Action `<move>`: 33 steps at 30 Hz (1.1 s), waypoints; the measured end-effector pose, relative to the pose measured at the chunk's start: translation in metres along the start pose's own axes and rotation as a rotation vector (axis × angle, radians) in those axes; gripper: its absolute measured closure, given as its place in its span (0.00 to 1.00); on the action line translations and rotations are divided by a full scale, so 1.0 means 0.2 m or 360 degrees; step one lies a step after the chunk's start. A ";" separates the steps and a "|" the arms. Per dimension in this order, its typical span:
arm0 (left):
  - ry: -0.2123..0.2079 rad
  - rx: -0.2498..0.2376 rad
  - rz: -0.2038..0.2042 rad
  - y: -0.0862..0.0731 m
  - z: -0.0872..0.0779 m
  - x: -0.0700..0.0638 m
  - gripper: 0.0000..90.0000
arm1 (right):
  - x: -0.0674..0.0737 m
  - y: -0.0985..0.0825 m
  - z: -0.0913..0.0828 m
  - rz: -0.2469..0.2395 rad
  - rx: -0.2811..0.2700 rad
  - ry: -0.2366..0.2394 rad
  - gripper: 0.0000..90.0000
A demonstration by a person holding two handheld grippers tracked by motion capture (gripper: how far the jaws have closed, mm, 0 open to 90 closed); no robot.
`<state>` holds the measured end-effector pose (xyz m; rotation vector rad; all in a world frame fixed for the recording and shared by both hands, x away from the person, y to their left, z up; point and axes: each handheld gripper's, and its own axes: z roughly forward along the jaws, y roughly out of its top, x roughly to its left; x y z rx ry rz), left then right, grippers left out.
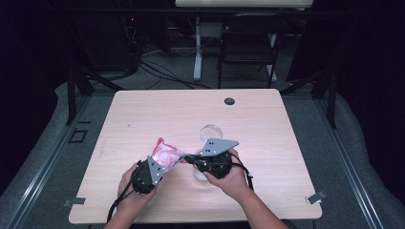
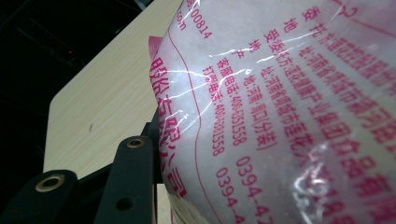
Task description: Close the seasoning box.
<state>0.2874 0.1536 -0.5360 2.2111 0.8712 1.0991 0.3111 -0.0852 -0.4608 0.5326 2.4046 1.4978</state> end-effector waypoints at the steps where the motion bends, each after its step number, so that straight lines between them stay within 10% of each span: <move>1: 0.0004 0.0001 0.0013 0.00 0.00 0.00 0.65 | 0.00 0.00 0.00 -0.0001 0.0002 -0.0003 1.00; 13: 0.0074 -0.0049 0.0099 0.02 0.01 -0.01 0.65 | 0.00 -0.01 -0.01 0.0019 -0.0009 -0.0013 1.00; 33: 0.0267 -0.0146 0.0439 0.10 0.08 -0.06 0.66 | -0.06 -0.05 -0.05 0.0071 0.0007 -0.0097 1.00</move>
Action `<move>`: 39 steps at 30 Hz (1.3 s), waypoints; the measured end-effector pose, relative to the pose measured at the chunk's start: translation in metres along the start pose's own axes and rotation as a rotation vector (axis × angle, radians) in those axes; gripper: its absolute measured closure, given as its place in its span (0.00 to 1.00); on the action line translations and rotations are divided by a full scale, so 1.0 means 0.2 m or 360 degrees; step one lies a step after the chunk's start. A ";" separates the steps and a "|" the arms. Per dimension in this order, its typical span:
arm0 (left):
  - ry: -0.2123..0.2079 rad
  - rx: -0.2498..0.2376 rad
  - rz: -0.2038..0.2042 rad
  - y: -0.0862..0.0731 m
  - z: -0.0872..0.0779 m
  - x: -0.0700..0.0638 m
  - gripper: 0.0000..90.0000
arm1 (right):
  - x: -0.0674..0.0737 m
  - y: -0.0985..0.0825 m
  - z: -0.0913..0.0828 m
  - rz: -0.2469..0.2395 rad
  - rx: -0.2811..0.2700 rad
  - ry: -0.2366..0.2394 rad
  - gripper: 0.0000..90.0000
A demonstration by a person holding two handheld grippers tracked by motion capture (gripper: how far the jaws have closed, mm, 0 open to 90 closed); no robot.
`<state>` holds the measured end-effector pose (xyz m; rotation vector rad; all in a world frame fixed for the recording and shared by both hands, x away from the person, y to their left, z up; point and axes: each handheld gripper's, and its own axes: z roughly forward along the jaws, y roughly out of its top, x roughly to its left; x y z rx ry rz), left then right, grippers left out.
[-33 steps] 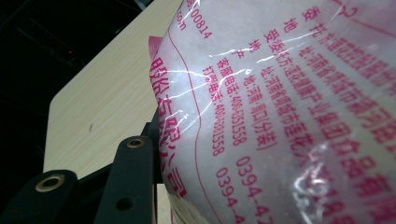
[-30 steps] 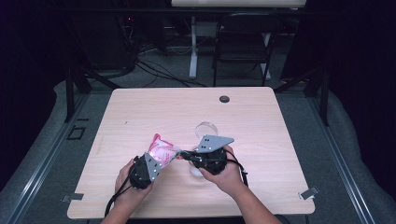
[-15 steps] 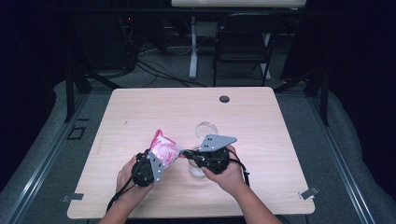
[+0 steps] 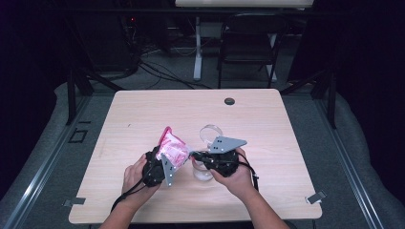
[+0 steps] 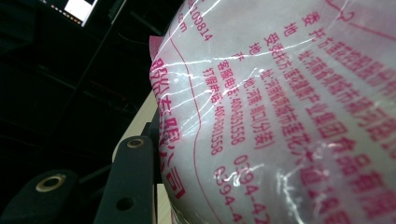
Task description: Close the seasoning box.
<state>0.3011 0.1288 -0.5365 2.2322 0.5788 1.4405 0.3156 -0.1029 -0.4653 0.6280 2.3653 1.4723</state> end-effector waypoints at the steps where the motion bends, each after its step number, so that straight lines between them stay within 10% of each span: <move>1: 0.0008 -0.0002 0.0018 0.00 0.00 0.00 0.66 | 0.00 0.00 0.00 0.0004 0.0007 0.0000 1.00; 39: 0.0172 0.0007 0.0381 0.13 -0.02 0.03 0.66 | -0.04 -0.09 -0.05 0.0072 0.0020 -0.0043 1.00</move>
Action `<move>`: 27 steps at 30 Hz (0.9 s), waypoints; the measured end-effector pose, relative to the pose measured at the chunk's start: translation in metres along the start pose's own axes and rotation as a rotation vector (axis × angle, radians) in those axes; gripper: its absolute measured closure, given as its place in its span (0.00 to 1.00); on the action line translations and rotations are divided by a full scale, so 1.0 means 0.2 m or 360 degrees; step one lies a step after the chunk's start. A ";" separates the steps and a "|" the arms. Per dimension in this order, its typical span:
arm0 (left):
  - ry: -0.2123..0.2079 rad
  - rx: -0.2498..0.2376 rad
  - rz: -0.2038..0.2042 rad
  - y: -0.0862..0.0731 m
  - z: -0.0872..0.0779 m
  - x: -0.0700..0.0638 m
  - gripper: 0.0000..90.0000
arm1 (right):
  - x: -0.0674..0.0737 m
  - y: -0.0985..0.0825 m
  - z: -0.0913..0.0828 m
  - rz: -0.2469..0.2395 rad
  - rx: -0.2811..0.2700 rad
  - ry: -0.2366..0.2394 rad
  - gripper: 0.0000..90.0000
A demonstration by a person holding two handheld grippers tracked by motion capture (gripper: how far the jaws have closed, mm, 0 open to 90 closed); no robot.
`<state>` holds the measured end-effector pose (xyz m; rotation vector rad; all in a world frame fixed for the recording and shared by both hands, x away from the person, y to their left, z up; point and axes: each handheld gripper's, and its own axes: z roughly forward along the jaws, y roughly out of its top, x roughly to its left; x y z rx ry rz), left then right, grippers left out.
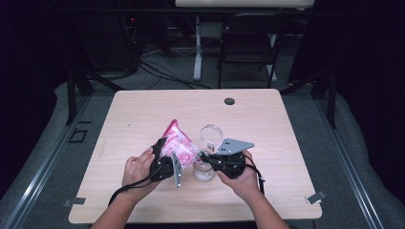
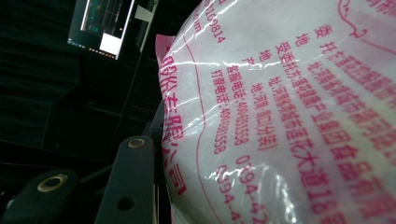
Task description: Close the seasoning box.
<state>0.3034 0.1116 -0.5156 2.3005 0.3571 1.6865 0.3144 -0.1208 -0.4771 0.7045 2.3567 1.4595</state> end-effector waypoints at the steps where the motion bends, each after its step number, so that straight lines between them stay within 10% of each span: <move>1: 0.0008 -0.0002 0.0008 0.00 0.00 0.00 0.66 | 0.00 0.00 0.00 -0.0002 0.0002 0.0002 1.00; 27: 0.0080 0.0012 0.0199 0.03 -0.03 0.05 0.67 | 0.00 -0.01 0.01 -0.0005 0.0009 0.0002 1.00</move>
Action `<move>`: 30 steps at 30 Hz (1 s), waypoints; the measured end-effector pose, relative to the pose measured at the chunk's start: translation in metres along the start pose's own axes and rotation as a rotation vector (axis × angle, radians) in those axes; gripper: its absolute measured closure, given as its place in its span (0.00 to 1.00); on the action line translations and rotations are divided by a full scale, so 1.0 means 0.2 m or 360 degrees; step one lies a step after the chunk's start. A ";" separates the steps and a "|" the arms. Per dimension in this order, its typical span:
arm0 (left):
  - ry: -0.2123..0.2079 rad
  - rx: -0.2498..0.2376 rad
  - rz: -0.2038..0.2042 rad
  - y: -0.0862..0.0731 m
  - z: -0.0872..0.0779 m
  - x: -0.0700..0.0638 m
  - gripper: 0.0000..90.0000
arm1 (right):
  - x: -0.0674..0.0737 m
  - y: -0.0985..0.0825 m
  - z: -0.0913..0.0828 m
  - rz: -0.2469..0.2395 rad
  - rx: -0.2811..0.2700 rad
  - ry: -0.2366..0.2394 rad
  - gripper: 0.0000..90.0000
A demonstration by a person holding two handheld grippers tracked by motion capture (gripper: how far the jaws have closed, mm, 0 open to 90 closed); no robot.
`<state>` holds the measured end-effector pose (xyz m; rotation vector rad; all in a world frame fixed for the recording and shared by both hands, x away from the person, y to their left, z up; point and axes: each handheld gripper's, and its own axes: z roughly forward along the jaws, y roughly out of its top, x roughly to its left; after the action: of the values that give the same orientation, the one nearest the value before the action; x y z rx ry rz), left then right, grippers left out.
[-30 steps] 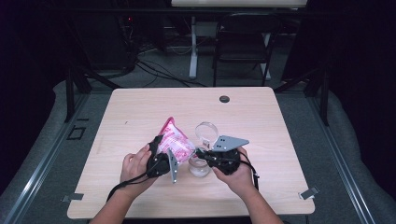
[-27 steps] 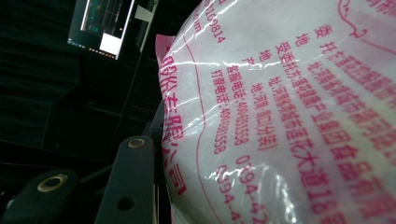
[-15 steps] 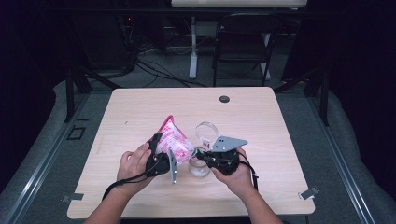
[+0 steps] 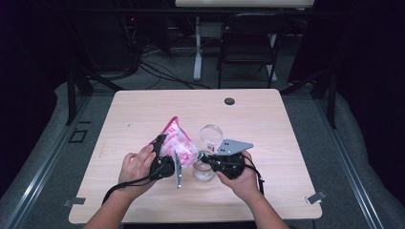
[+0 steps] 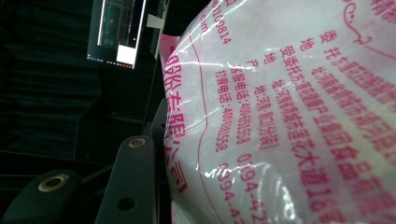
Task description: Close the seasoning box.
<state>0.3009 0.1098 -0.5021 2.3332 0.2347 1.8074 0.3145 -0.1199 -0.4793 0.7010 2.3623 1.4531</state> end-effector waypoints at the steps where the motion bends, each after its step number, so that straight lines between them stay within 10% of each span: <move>1: 0.0002 -0.0001 0.0005 0.00 0.00 0.00 0.67 | 0.00 0.00 0.00 0.0001 0.0002 0.0001 1.00; 30: 0.0052 -0.0006 0.0039 0.02 -0.01 0.04 0.67 | -0.01 -0.02 0.02 0.0001 0.0030 -0.0010 1.00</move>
<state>0.3012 0.1077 -0.4931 2.3153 0.2080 1.8569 0.3163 -0.1191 -0.4842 0.7100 2.3741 1.4284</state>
